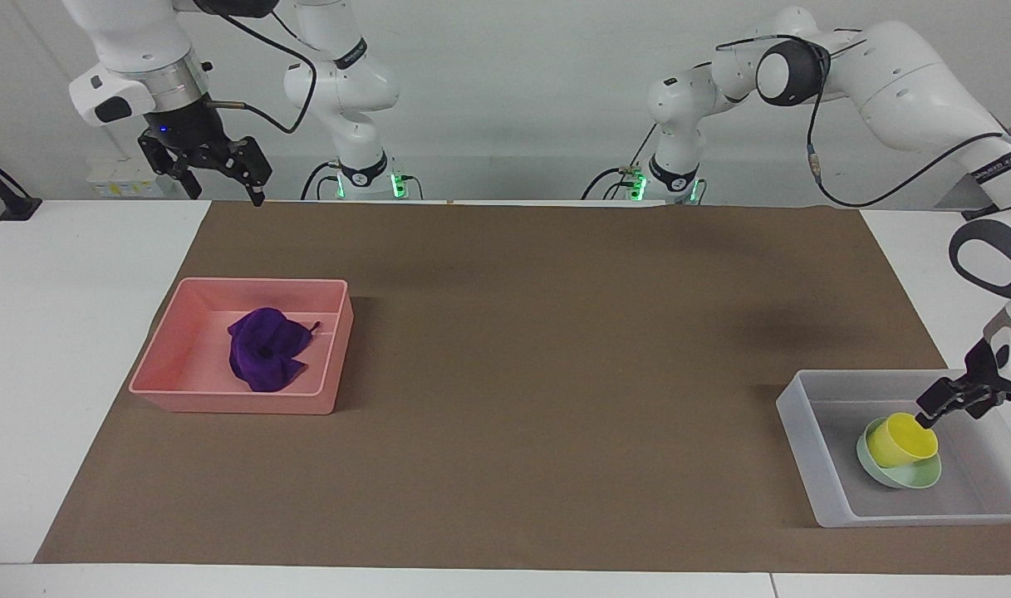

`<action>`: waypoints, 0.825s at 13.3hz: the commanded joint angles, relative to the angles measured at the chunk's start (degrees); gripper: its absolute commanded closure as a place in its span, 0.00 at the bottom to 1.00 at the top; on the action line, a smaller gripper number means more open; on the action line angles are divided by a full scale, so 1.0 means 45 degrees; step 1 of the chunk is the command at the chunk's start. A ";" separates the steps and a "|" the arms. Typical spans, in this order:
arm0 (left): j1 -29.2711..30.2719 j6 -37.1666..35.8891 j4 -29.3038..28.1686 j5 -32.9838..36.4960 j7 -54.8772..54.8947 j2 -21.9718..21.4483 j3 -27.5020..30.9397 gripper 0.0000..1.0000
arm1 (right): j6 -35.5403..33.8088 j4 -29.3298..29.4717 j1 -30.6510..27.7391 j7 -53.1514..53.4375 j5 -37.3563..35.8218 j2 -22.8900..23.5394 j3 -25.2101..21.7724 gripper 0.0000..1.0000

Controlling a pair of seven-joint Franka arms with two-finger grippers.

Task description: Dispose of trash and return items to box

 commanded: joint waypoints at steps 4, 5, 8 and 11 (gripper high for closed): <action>-0.1294 -0.1279 -0.2095 0.0227 0.0093 -0.2651 0.0138 0.00 | 0.0028 -0.0167 0.0049 0.0235 -0.0010 -0.0173 -0.0023 0.00; -0.1432 -0.1670 -0.2192 0.0227 0.0112 -0.3002 0.0119 0.00 | 0.0028 -0.0167 0.0049 0.0215 -0.0010 -0.0173 -0.0023 0.00; -0.2018 -0.2338 -0.2990 0.0227 0.0093 -0.4329 0.0118 0.00 | 0.0028 -0.0167 0.0049 0.0195 -0.0010 -0.0173 -0.0042 0.00; -0.2643 -0.2960 -0.3793 0.0208 -0.0024 -0.5561 0.0118 0.00 | 0.0028 -0.0186 0.0049 0.0195 -0.0010 -0.0173 -0.0062 0.00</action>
